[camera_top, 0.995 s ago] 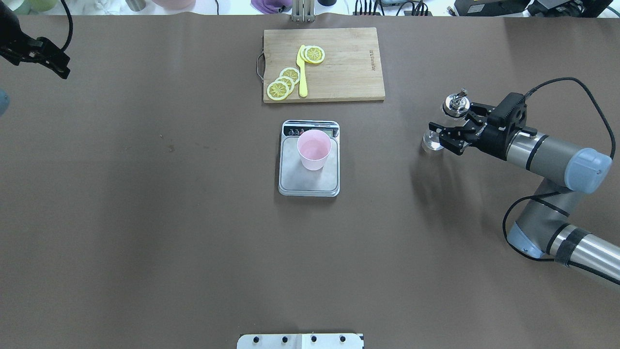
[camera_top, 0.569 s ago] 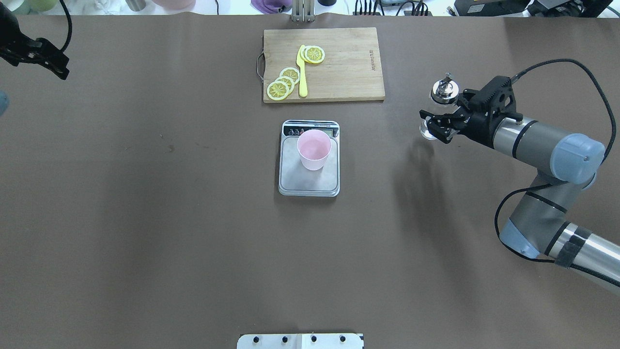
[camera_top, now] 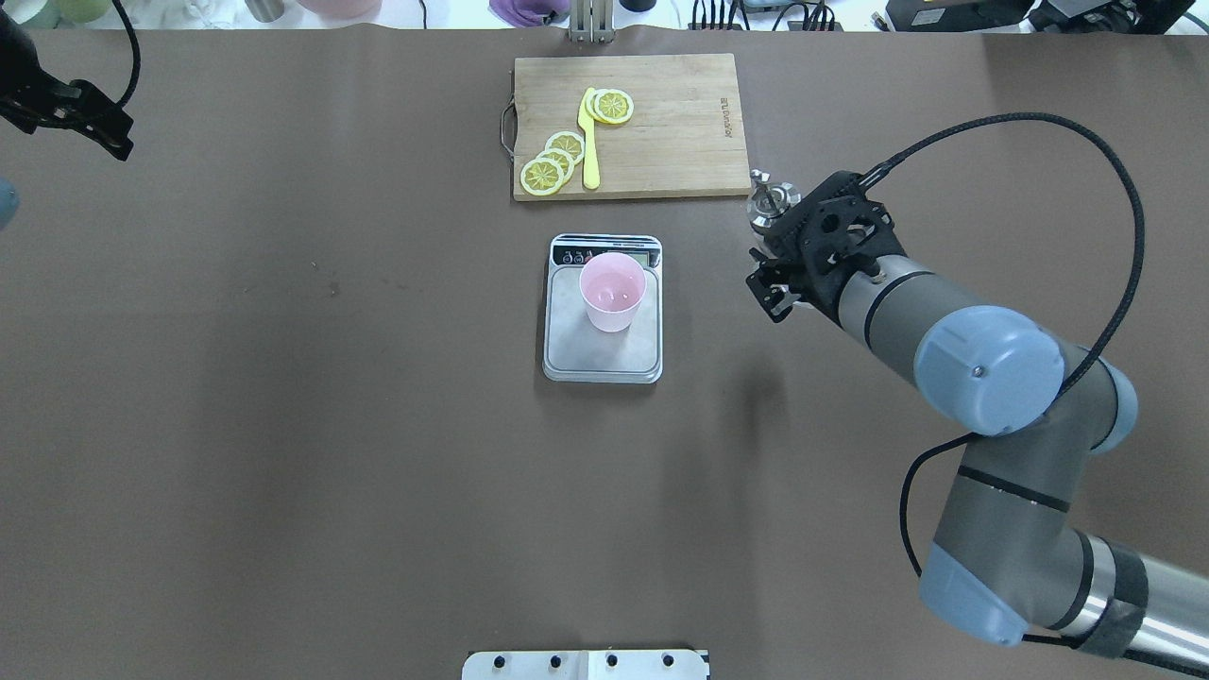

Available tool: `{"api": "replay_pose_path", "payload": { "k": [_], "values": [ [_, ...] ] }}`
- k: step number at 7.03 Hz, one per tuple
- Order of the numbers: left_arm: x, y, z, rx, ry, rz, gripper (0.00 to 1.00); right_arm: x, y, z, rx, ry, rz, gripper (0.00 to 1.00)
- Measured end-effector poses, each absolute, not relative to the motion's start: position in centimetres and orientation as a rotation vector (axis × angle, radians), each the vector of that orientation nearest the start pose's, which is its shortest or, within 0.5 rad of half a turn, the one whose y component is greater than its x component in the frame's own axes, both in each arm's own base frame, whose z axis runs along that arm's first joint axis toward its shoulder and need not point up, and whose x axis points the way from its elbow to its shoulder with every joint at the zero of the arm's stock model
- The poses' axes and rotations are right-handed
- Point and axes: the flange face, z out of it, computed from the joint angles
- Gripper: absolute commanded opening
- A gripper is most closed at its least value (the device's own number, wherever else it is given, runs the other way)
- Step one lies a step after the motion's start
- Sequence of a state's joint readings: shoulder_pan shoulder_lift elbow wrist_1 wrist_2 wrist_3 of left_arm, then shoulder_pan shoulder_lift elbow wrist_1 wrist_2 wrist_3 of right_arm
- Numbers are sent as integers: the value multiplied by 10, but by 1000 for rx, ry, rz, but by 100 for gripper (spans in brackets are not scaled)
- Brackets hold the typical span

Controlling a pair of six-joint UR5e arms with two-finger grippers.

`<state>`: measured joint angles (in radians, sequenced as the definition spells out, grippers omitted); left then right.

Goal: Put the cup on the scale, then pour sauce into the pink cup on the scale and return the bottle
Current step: 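Carry the dispenser with the right gripper over the pink cup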

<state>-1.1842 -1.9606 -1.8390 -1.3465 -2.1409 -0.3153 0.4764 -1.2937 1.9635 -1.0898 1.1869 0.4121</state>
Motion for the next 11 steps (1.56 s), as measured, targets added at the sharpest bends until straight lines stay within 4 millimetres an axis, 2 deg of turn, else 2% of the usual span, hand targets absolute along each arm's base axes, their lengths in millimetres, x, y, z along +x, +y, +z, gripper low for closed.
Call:
{"api": "replay_pose_path", "payload": {
  "k": [2,4,6,8,11],
  "values": [
    [152,-584,352,201,672,193,97,-440,-388,249,1006,-394,-510,0],
    [152,-584,354,200,671,194,97,-459,-380,242,979,-299,-656,0],
    [152,-584,356,197,670,194,97,-468,-379,238,955,-239,-740,0],
    [152,-583,358,194,669,194,97,-473,-384,223,908,-188,-774,0],
    [151,-582,358,195,670,192,97,-484,-411,219,862,-132,-766,0]
  ]
}}
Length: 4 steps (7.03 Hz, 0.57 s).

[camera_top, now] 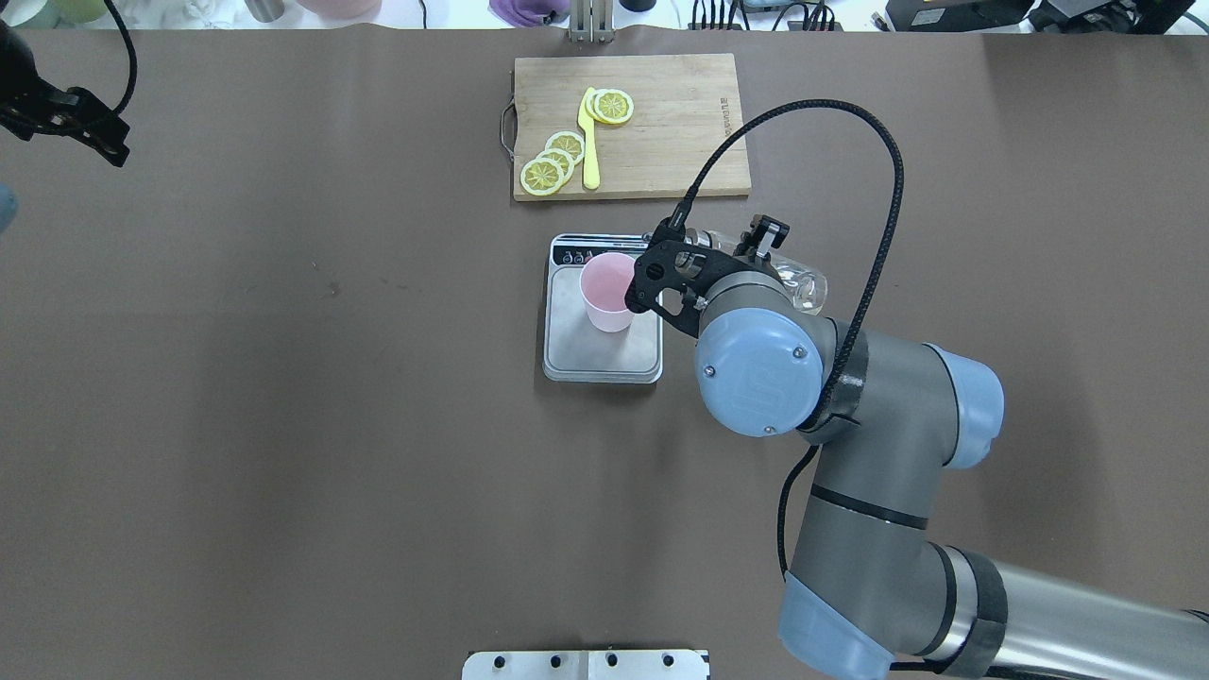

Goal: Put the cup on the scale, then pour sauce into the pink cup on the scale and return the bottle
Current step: 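Carry the dispenser with the right gripper over the pink cup, then tilt the dispenser with the right gripper to pour into the cup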

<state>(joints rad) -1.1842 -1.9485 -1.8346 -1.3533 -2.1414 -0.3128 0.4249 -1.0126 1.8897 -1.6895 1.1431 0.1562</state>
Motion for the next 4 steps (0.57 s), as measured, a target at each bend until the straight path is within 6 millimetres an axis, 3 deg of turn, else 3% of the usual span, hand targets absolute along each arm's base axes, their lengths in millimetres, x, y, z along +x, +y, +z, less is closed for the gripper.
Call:
{"api": "replay_pose_path", "payload": {
  "k": [4],
  "values": [
    [151,-582,356,199,672,190,97,-494,-421,201,757,0,-895,0]
  ]
}}
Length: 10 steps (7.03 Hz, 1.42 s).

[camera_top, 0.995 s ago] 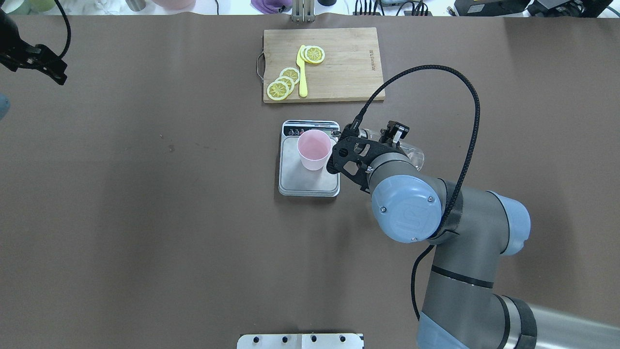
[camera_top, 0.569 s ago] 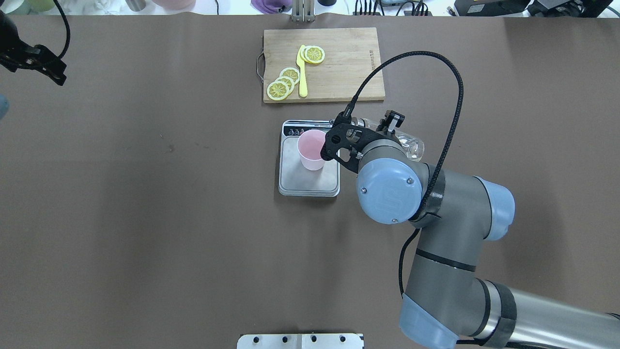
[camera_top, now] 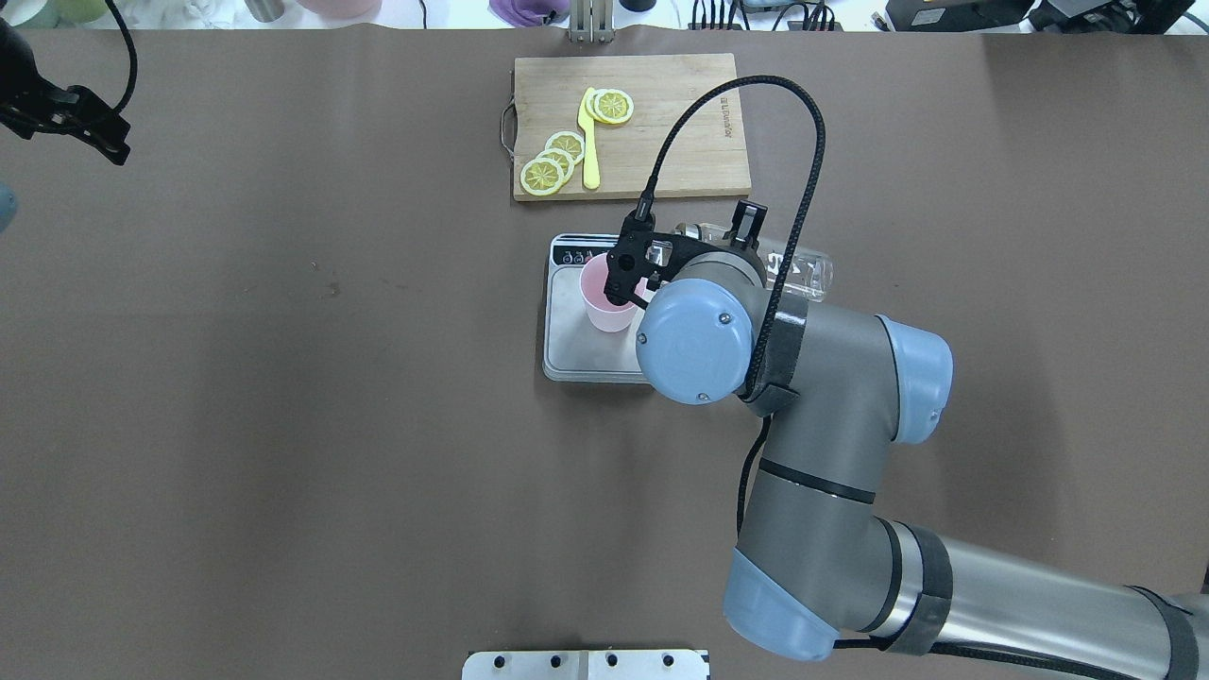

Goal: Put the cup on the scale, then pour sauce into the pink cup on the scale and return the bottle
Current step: 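Tilt the dispenser with the right gripper to pour into the cup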

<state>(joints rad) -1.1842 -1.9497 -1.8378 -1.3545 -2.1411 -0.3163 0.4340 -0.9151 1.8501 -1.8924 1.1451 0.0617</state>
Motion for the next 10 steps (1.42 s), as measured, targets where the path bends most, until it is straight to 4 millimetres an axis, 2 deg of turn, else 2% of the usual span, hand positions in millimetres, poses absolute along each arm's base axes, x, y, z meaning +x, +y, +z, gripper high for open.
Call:
{"api": "replay_pose_path", "payload": {
  "k": [3,6,8,10],
  "values": [
    [151,-582,355,200,673,188,97,-493,-423,192,682,131,-1028,0],
    [151,-581,354,200,673,185,97,-490,-426,193,635,241,-1135,0],
    [151,-581,354,201,673,184,97,-502,-432,193,607,279,-1173,0],
    [151,-581,354,201,674,184,97,-517,-439,183,579,303,-1203,0]
  ]
}}
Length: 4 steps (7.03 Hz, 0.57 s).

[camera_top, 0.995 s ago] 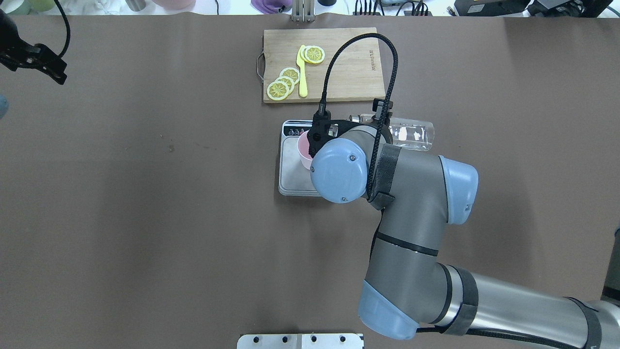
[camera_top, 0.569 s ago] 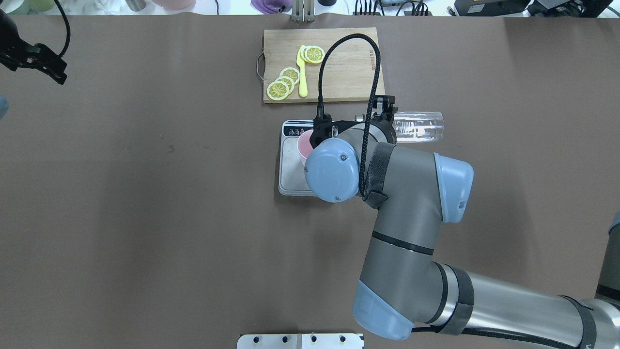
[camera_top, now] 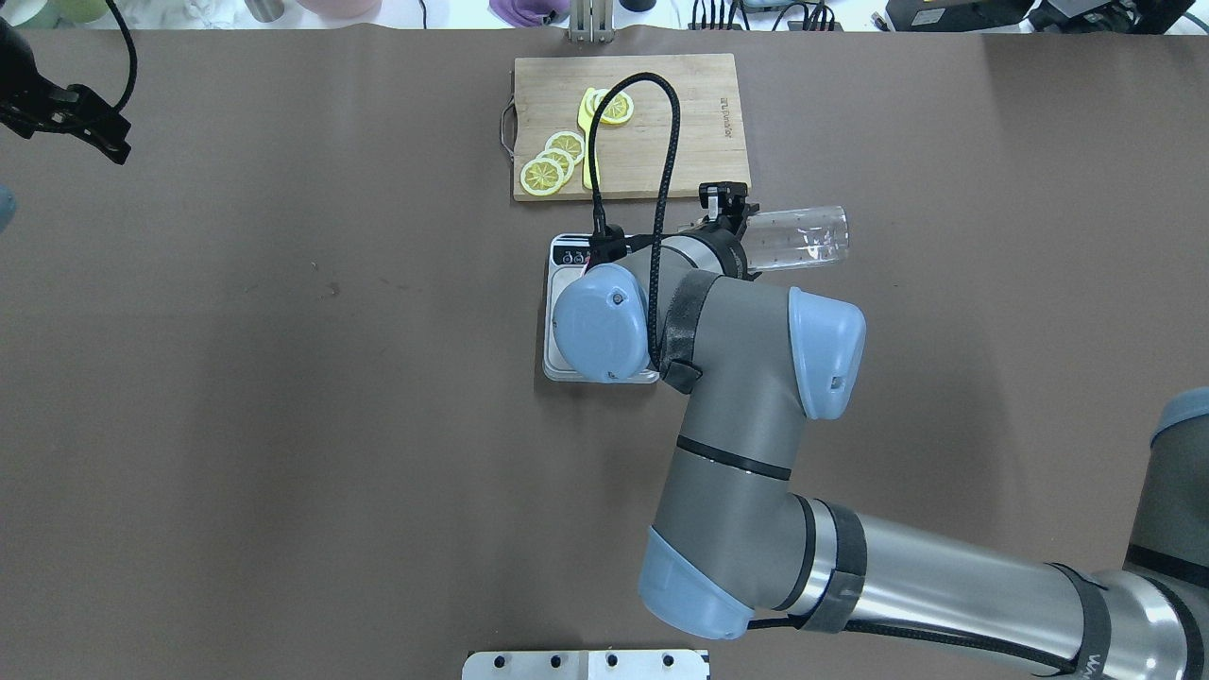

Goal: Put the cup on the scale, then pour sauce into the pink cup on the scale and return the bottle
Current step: 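Tilt the dispenser with the right gripper to pour into the cup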

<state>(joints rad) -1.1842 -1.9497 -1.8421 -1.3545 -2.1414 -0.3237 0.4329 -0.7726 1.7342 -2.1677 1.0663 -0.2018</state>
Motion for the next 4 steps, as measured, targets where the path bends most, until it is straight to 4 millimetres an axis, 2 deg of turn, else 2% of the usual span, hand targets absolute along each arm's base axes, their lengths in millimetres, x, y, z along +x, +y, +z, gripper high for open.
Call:
{"api": "replay_pose_path", "payload": {
  "k": [4],
  "values": [
    [151,-581,354,200,674,183,98,-526,-447,171,547,372,-1246,0]
  ]
}}
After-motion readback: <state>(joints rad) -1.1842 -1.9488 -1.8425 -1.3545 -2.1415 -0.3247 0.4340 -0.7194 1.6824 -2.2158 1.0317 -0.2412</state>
